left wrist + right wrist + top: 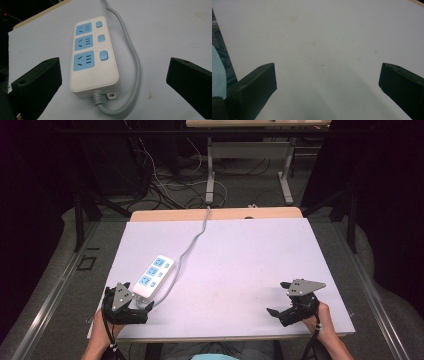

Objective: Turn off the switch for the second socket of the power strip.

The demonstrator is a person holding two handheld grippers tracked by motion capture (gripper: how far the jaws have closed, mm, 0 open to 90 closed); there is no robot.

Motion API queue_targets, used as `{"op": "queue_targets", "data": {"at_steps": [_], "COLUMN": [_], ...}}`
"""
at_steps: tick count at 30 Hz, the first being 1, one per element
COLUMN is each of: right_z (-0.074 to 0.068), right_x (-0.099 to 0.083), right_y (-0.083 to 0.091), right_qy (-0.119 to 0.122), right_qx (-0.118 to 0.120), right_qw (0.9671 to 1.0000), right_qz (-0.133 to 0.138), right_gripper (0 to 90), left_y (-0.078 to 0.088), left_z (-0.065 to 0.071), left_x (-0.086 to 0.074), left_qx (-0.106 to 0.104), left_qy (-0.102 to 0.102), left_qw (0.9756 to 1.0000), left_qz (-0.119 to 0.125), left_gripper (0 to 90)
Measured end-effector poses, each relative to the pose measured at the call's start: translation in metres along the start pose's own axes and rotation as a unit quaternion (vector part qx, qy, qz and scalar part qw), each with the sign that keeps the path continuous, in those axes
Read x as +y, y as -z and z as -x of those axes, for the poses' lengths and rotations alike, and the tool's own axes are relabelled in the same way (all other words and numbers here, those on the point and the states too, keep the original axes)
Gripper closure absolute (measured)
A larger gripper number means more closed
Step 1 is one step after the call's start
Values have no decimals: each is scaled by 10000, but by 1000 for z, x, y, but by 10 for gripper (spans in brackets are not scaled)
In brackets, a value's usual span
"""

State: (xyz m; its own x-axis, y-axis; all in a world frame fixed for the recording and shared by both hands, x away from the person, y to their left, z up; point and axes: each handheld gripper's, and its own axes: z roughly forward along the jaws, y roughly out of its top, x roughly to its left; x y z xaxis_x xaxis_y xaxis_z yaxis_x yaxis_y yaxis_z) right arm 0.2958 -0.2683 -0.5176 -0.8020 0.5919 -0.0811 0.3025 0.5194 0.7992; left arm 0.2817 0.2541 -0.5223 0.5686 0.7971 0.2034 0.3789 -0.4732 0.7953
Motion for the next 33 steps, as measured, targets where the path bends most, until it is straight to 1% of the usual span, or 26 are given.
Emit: {"op": "queue_targets", "data": {"at_steps": [3, 4, 6, 8, 9, 10, 11, 14, 15, 16, 17, 18, 20, 21, 23, 24, 27, 28, 29, 30, 31, 32, 33], "right_z": [0, 0, 1, 2, 3, 3, 2, 3, 3, 3, 3, 2, 2, 2, 2, 2, 2, 2, 2, 2, 2, 2, 2], "right_x": [0, -1, -1, -1, -1, -1, -2, -1, -1, -1, -1, -1, -1, -1, -1, -1, -1, -1, -1, -1, -1, -1, -1], "right_y": [0, -1, 0, 0, 0, 0, 0, -2, -1, -1, -2, -2, -2, -2, -2, -2, -2, -2, -2, -2, -2, -3, -3], "right_qy": [-16, -36, -41, -28, -2, -16, -80, -35, -30, -20, -20, -70, -67, -61, -49, -60, -54, -55, -35, -21, -21, -26, -28], "right_qx": [6, -19, -38, -38, -5, -31, 22, 1, 16, 22, 22, 6, -7, 2, -6, -11, -13, -11, 19, 16, 16, 10, -1], "right_qw": [10000, 10000, 10000, 10000, 10000, 10000, 10000, 10000, 10000, 10000, 10000, 10000, 10000, 10000, 10000, 10000, 10000, 9999, 9999, 9999, 9999, 9999, 9999], "right_qz": [-46, 47, 8, 35, -11, 13, -11, 18, -51, -45, -43, -43, -35, -47, -47, -45, -80, -95, -106, -126, -126, -124, -117], "right_gripper": [8, 7, 7, 7, 7, 7, 6, 5, 4, 3, 3, 3, 3, 3, 3, 3, 3, 3, 3, 3, 3, 3, 3], "left_y": [0, 1, 1, 1, 1, 1, 0, 0, 1, 2, 1, 1, 2, 1, 1, 1, 1, 1, 1, 1, 0, 0, -1], "left_z": [0, 0, 0, 0, 0, 0, 0, 0, -1, -2, -2, -2, -4, -3, -4, -5, -6, -7, -8, -8, -9, -10, -10], "left_x": [0, 0, 0, 1, 1, 1, 1, 2, 3, 3, 4, 4, 5, 5, 7, 8, 10, 10, 11, 11, 11, 11, 12], "left_qx": [1, -12, 6, 4, 13, 17, 20, 87, 98, 143, 153, 153, 176, 198, 218, 254, 314, 322, 321, 321, 366, 339, 369], "left_qy": [7, 21, 12, 7, 10, 27, 28, 101, 87, 128, 156, 156, 159, 201, 177, 174, 199, 193, 195, 195, 154, 145, 148], "left_qw": [10000, 10000, 10000, 10000, 10000, 10000, 10000, 9999, 9998, 9997, 9996, 9996, 9995, 9993, 9993, 9992, 9989, 9990, 9988, 9988, 9987, 9986, 9986], "left_qz": [-12, -13, -13, -40, -41, -41, -34, -89, -141, -179, -188, -188, -224, -227, -262, -236, -280, -261, -314, -314, -332, -386, -353], "left_gripper": [0, 0, 0, 0, 0, 0, 0, 0, 0, 0, 0, 0, 0, 0, 0, 0, 0, 0, 0, 0, 0, 0, 0]}}
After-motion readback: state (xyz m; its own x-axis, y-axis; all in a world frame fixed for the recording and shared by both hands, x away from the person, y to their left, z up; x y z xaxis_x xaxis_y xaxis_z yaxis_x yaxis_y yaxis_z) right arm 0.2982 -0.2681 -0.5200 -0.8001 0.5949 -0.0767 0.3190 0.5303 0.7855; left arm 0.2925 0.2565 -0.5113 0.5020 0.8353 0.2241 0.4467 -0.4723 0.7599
